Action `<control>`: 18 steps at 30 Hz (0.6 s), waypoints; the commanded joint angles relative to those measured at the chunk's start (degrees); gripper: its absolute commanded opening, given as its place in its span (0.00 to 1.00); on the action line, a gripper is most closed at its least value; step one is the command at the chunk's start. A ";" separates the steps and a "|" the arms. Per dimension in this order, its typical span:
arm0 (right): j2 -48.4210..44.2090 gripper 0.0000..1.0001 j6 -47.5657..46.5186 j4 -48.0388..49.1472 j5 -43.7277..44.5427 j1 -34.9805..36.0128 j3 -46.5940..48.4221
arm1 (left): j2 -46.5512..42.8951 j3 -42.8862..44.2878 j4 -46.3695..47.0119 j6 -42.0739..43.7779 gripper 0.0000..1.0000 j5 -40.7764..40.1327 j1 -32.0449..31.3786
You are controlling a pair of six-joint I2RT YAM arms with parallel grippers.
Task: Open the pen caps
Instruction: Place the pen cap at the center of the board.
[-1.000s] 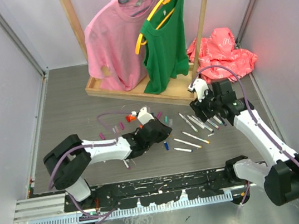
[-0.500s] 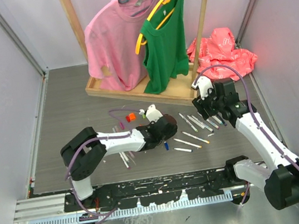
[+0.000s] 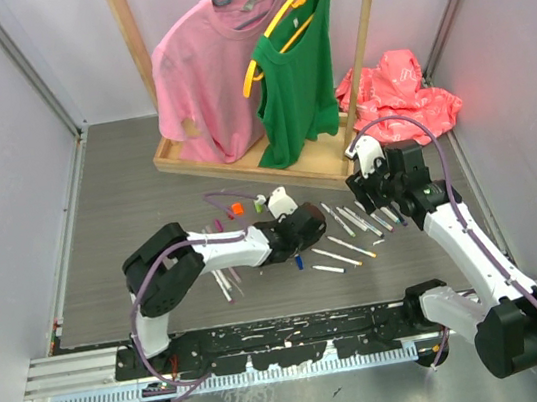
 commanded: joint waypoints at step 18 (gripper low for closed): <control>-1.85 0.67 0.52 2.70 -0.06 -0.39 0.01 | 1.59 3.13 -2.16 -1.27 0.28 -2.17 -0.19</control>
